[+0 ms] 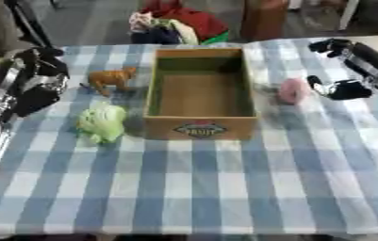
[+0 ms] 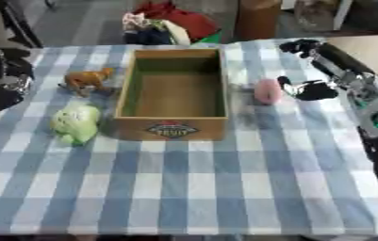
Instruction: Pick up objects on the table and place them in the box.
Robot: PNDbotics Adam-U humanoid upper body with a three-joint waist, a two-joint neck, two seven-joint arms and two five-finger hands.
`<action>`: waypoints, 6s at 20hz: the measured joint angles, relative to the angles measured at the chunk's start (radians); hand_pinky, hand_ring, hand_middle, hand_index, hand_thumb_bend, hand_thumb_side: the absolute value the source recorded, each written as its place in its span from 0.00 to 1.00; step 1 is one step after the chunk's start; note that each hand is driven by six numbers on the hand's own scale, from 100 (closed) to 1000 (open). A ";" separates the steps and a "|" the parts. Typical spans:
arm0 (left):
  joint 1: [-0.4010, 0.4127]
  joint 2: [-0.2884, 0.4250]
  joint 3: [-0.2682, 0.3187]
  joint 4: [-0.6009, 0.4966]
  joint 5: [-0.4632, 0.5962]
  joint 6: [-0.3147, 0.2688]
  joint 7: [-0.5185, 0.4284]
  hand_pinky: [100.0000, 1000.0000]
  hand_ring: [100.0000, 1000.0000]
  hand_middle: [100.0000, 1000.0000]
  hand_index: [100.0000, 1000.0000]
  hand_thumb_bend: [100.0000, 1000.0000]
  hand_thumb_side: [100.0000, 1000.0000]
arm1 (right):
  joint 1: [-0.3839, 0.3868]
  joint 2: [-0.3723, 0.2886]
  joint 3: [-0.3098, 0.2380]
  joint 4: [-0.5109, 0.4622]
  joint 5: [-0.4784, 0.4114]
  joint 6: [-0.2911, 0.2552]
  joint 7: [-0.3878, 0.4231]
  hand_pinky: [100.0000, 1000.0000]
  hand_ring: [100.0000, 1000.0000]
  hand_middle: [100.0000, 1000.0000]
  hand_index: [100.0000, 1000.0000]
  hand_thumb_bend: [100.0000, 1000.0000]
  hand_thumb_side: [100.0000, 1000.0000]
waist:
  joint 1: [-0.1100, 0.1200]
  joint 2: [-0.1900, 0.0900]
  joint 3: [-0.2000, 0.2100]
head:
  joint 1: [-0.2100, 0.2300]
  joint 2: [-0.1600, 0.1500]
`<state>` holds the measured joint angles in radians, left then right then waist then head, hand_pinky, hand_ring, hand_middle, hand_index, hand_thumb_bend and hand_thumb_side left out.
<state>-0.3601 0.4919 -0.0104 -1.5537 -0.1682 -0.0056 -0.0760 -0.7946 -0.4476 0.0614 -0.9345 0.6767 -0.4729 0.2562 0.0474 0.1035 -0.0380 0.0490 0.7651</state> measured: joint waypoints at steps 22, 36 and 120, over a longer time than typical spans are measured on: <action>-0.010 -0.014 -0.006 -0.001 0.000 -0.002 -0.009 0.73 0.58 0.55 0.76 0.00 0.26 | -0.077 0.092 -0.056 0.271 0.263 0.036 -0.062 0.81 0.85 0.79 0.89 0.10 0.21 | 0.010 0.018 0.020 | -0.022 0.000; -0.010 -0.017 -0.006 -0.001 0.000 -0.002 -0.010 0.73 0.58 0.55 0.76 0.00 0.26 | -0.077 0.093 -0.074 0.271 0.317 0.070 -0.200 0.75 0.75 0.65 0.40 0.00 0.00 | 0.009 0.019 0.018 | -0.024 0.000; -0.188 0.035 -0.217 0.363 -0.517 -0.131 -0.233 0.81 0.77 0.76 0.86 0.28 0.34 | -0.079 0.048 0.021 -0.067 0.018 -0.027 -0.140 0.76 0.77 0.73 0.95 0.00 0.13 | 0.005 -0.002 -0.027 | -0.002 0.000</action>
<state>-0.5477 0.5270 -0.2277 -1.1908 -0.6849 -0.1361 -0.3090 -0.8736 -0.4001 0.0824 -1.0020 0.6944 -0.5003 0.1159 0.0527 0.1011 -0.0647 0.0467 0.7648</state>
